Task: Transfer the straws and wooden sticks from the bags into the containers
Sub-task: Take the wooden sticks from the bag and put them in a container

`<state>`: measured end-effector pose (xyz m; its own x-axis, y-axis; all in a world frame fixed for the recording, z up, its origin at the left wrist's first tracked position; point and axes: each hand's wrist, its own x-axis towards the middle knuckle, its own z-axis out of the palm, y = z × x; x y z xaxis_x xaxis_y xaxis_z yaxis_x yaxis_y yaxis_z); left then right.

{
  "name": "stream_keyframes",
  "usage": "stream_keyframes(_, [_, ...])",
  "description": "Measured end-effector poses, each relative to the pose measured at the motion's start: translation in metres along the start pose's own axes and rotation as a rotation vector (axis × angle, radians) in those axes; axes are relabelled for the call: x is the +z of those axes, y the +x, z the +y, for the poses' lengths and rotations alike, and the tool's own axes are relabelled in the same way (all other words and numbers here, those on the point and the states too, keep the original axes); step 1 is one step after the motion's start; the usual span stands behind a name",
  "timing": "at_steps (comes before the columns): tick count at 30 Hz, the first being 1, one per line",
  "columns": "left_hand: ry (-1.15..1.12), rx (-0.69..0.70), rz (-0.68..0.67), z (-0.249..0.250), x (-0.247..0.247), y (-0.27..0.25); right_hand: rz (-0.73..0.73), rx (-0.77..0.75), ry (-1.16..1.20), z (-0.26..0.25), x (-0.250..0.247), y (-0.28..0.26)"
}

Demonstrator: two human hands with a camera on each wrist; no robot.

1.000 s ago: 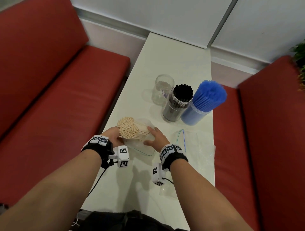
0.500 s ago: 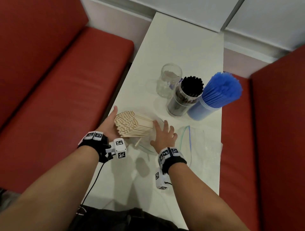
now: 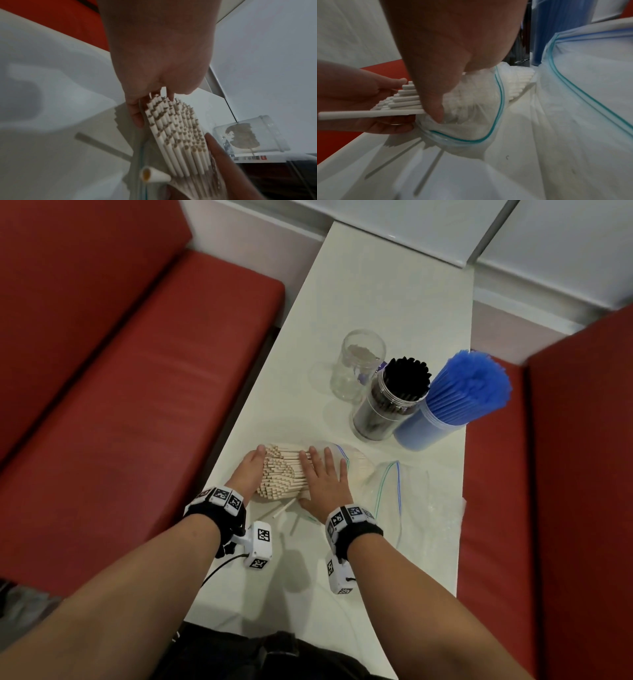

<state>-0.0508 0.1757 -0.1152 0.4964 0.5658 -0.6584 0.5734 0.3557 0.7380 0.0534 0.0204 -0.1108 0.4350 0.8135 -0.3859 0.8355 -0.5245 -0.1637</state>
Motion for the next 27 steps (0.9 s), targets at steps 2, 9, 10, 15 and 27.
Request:
stream_keyframes(2, [0.027, 0.035, 0.030, 0.001, -0.002, 0.001, 0.115, -0.044, 0.075, -0.001, -0.005, -0.006])
stream_keyframes(9, [0.020, -0.004, 0.032, 0.005, -0.003, -0.002, 0.290, -0.024, 0.090, -0.009, -0.006, -0.017])
stream_keyframes(10, [0.002, -0.019, 0.022, 0.006, -0.003, -0.003, 0.279, -0.037, 0.090, -0.008, -0.007, -0.016])
stream_keyframes(15, [-0.022, -0.048, -0.013, 0.021, -0.007, -0.014, 0.282, -0.068, 0.088, -0.007, -0.012, -0.015])
stream_keyframes(27, [-0.096, -0.135, -0.143, 0.040, -0.006, -0.042, 0.361, -0.011, 0.747, -0.036, -0.075, -0.034])
